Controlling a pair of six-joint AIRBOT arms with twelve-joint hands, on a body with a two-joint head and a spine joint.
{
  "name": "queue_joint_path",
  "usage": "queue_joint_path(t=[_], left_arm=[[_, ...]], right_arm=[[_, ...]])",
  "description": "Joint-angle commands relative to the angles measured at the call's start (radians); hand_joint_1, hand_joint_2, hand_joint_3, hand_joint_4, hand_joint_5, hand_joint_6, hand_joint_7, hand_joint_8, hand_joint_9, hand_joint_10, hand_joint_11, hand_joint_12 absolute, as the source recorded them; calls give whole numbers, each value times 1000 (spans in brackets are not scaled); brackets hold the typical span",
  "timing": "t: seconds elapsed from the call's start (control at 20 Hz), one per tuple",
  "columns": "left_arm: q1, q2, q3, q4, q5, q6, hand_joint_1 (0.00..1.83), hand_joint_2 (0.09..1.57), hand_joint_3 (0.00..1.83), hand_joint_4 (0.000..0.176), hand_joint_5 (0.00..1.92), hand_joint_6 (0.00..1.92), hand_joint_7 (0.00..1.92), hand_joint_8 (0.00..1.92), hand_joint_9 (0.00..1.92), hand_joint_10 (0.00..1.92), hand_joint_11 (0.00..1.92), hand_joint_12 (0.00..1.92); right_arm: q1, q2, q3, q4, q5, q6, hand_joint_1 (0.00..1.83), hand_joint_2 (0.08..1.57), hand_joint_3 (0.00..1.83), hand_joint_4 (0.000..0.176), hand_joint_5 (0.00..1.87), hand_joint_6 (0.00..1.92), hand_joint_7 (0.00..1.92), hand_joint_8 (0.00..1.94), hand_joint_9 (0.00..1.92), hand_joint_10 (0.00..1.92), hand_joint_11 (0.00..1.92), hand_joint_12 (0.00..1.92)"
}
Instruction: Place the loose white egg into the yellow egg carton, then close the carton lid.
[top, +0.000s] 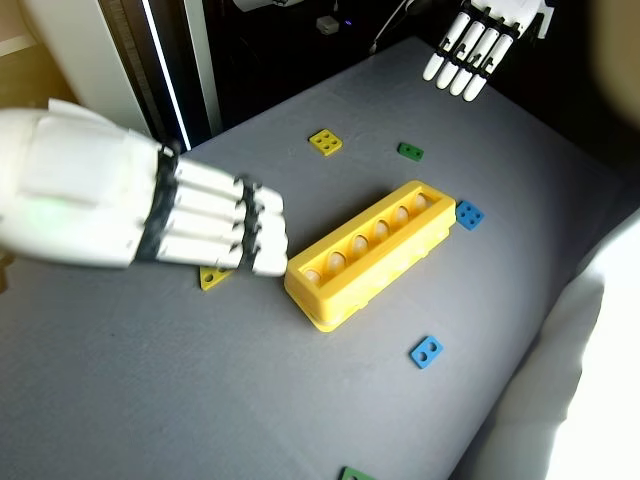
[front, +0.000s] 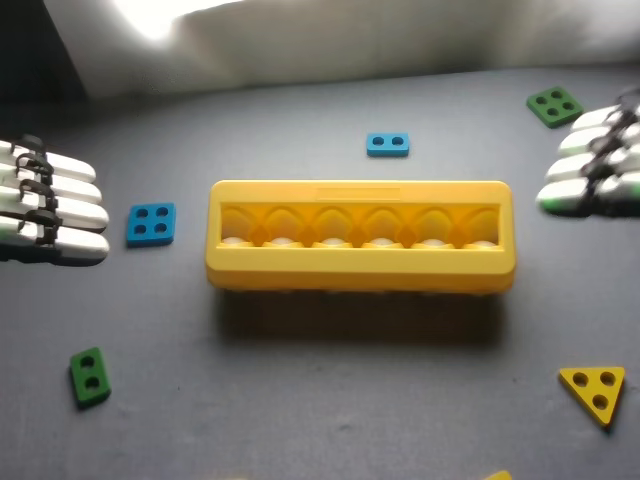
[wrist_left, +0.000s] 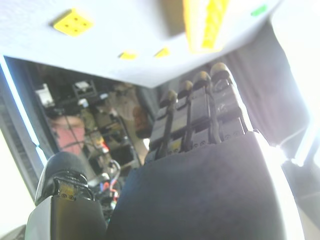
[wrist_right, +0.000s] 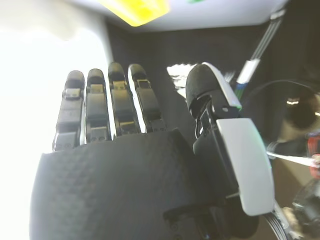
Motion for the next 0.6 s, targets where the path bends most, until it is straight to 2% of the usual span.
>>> queue_joint_path(t=[0.0,0.2,0.3,0.4,0.45,0.55], left_arm=[[-7,5,-3,-79,-34,0,0,1040,0,0,0,0,0,0,0,0,0,0],[-7,-1,-25,-73,7,7,0,1042,0,0,0,0,0,0,0,0,0,0],[-7,-4,-41,-33,7,-1,0,1041,0,0,0,0,0,0,0,0,0,0],[-12,-6,-52,0,52,-6,0,1041,0,0,0,0,0,0,0,0,0,0],[-18,-7,-54,25,74,-39,0,1041,0,0,0,0,0,0,0,0,0,0],[9,-15,-56,-44,71,10,0,1044,0,0,0,0,0,0,0,0,0,0]], right_arm=[[2,0,-11,57,49,-20,0,1486,0,0,98,8,75,6,28,4,8,34],[-33,-61,-41,49,145,-196,0,1480,0,0,90,4,70,4,25,4,9,35],[-36,-91,-37,70,224,-260,0,1479,0,0,86,2,67,2,24,3,9,36],[-30,-138,-12,85,279,-281,0,1479,0,0,68,0,54,0,14,0,1,23],[-34,-156,-1,105,289,-289,0,1479,0,0,68,0,54,0,14,0,1,23],[-54,-189,25,173,340,-313,0,1477,0,0,68,1,56,1,14,1,2,22]])
